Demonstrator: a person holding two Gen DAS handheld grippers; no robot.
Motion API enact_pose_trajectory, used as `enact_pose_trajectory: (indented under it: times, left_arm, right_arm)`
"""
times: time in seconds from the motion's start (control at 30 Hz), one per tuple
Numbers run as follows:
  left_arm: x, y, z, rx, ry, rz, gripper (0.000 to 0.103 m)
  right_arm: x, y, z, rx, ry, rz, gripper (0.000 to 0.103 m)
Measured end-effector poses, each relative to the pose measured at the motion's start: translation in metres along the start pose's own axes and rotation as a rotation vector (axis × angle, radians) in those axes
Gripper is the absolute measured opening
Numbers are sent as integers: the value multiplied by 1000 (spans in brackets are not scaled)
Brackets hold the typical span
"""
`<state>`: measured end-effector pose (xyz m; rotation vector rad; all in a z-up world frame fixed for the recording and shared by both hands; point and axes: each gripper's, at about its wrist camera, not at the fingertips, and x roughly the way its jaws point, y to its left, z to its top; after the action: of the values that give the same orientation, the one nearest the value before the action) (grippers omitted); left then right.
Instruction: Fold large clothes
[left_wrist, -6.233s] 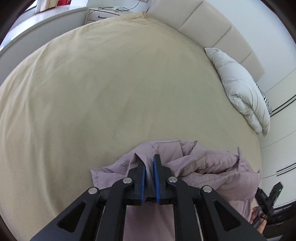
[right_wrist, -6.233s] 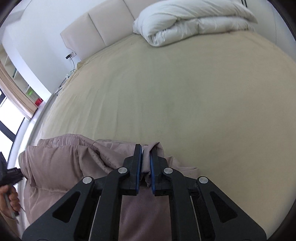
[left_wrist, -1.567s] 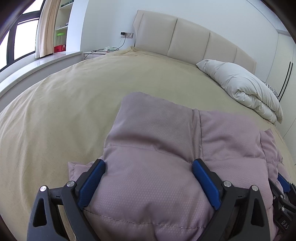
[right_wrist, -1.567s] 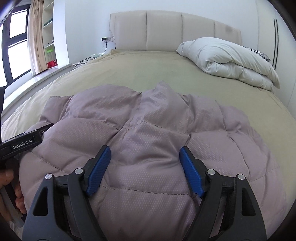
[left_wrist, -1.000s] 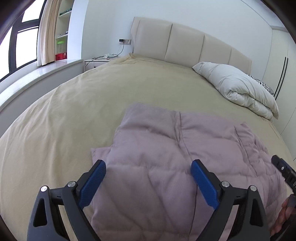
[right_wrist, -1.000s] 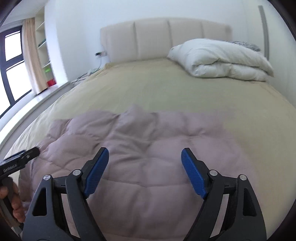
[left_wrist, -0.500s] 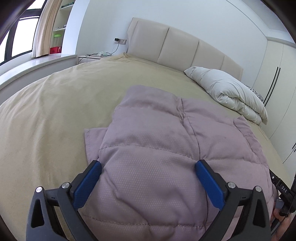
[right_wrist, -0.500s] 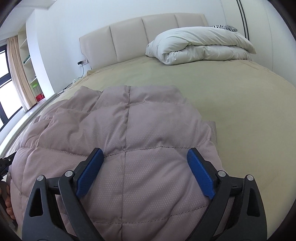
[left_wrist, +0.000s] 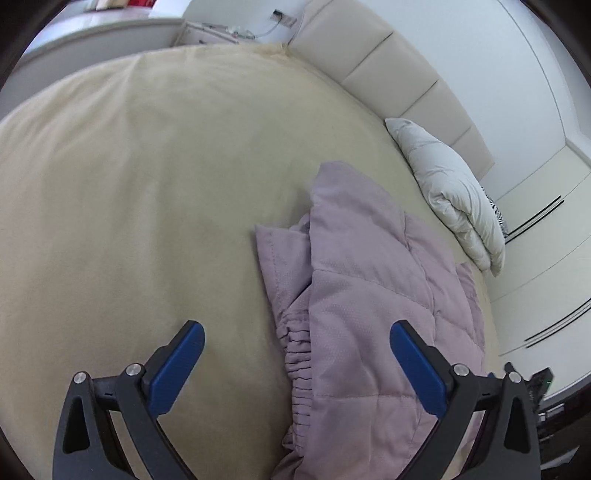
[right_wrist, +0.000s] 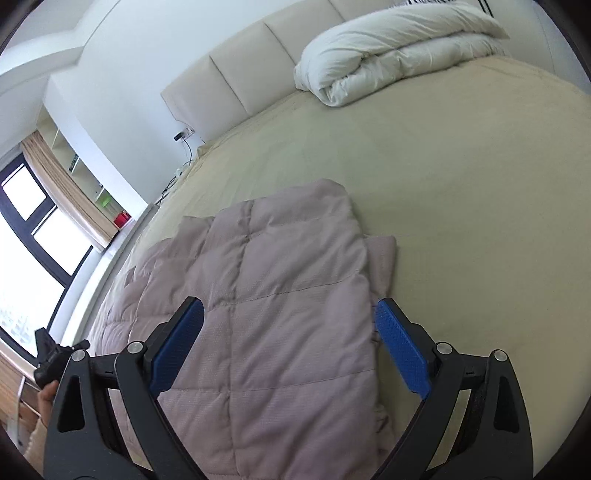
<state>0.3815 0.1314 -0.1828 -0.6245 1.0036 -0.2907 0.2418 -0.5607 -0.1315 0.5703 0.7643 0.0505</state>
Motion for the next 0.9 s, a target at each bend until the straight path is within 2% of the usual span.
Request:
enact_pose_trajectory:
  times: [0.07,0.1,0.13,0.27,0.37,0.57,0.7,0.8,0.9]
  left_arm:
    - [14,5,3,-37,70,-75,103]
    - [19,3,2,-26,93,-88,103]
    - [24,1,2,-13,107,-85,103]
    - [34,-6,-1,10,145,-92,103]
    - [38,-6,1,-11,174,-106,102]
    - [59,-16,7,3,289,-163,96]
    - [67,-5,17,-71,318,-229,95]
    - [71,-8,17,-55,336,-224,94]
    - [76,-8,16,-56,353,-255,74]
  right_arm:
    - [8,-23,12,54,78,18,95]
    - [12,-34,15,82,109,22,95]
    - [17,-43,18,107,130,30,95]
    - [39,-63,12,169,214,151,92]
    - [64,-59,3,135,301,148,88]
    - [82,-50,-1,121,337,241,84]
    - [87,-54,1,125,350,296,81]
    - [94,-55,4,115,367,313,80]
    - [105,-51,8,112,378,319,79]
